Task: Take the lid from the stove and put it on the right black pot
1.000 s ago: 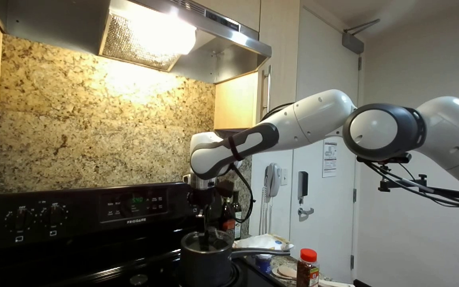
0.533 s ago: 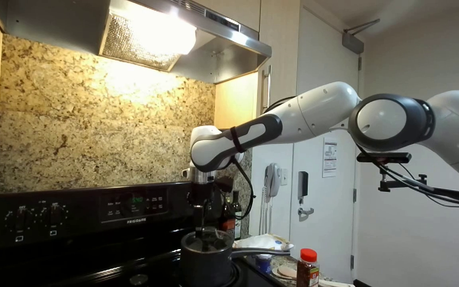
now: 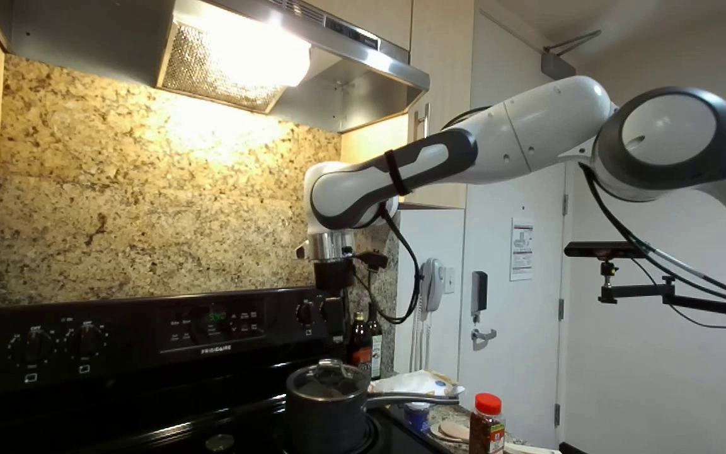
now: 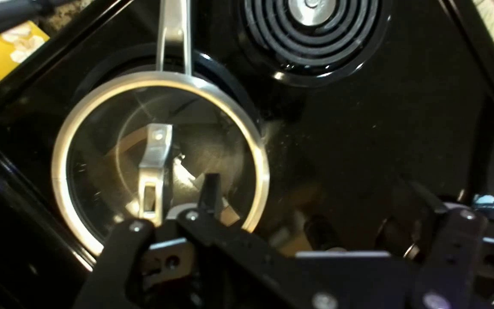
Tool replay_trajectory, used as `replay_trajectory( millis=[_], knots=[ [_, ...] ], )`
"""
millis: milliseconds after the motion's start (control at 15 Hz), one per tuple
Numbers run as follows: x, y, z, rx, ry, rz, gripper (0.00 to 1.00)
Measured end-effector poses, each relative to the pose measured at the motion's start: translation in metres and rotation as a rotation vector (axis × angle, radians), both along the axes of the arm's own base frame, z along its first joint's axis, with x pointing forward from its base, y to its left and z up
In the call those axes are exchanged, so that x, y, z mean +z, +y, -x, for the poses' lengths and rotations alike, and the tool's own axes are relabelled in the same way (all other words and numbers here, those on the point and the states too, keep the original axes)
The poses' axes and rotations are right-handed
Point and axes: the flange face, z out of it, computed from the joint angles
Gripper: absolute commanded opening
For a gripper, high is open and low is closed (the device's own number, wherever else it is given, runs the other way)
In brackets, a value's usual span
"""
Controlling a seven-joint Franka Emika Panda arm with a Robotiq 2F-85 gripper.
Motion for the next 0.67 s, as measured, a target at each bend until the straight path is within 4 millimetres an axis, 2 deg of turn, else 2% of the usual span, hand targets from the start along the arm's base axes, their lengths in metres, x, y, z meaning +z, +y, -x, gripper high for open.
replay_trajectory(
  millis=[133,333,667],
  knots=[
    [-0.001,0.012,0.022,0.003,0.032,0.002,1.0],
    [-0.013,0.017,0.052,-0.019,0.041,-0.012,1.0],
    [-0.04,0.001,0.093,-0.178,-0.105,-0.16,1.0]
  ],
)
